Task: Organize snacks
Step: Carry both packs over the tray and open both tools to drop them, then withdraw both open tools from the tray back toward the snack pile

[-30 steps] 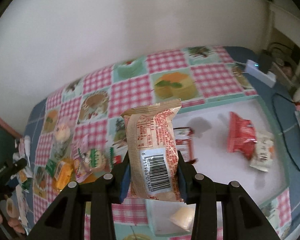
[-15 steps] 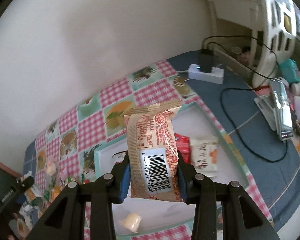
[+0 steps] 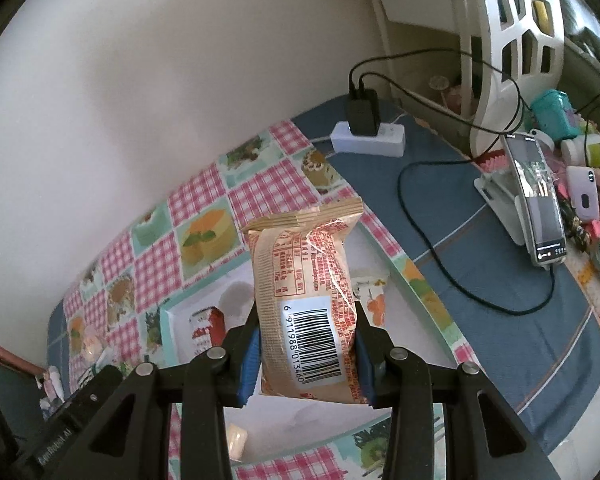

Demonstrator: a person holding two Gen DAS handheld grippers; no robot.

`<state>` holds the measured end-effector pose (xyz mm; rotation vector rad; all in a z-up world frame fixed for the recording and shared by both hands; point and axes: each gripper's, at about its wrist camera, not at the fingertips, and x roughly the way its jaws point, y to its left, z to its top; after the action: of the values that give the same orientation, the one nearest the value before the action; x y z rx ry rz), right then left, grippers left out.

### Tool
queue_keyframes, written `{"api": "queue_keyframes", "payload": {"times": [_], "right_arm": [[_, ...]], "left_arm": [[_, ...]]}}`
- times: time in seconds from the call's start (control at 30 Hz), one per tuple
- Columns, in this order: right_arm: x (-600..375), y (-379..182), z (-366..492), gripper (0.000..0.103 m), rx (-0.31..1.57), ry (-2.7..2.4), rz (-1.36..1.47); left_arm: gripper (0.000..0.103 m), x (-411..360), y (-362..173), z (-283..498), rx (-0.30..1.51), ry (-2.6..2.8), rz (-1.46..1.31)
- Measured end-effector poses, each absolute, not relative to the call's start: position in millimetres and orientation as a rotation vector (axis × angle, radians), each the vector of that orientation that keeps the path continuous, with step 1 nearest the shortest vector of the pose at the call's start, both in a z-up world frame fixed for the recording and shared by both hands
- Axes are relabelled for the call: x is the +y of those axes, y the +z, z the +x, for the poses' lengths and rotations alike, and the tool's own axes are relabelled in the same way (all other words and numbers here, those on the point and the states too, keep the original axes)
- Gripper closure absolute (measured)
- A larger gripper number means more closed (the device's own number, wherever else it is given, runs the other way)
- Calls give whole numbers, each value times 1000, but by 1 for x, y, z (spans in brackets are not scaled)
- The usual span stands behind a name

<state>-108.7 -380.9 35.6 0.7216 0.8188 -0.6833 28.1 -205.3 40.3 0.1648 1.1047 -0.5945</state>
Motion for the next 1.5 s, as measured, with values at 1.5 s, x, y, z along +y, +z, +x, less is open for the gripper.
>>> {"api": "queue_keyframes", "payload": {"times": [1.5], "right_arm": [[-361, -10, -74, 37, 1033, -628, 679]], "left_arm": [[25, -181, -5, 64, 1236, -437, 121]]}}
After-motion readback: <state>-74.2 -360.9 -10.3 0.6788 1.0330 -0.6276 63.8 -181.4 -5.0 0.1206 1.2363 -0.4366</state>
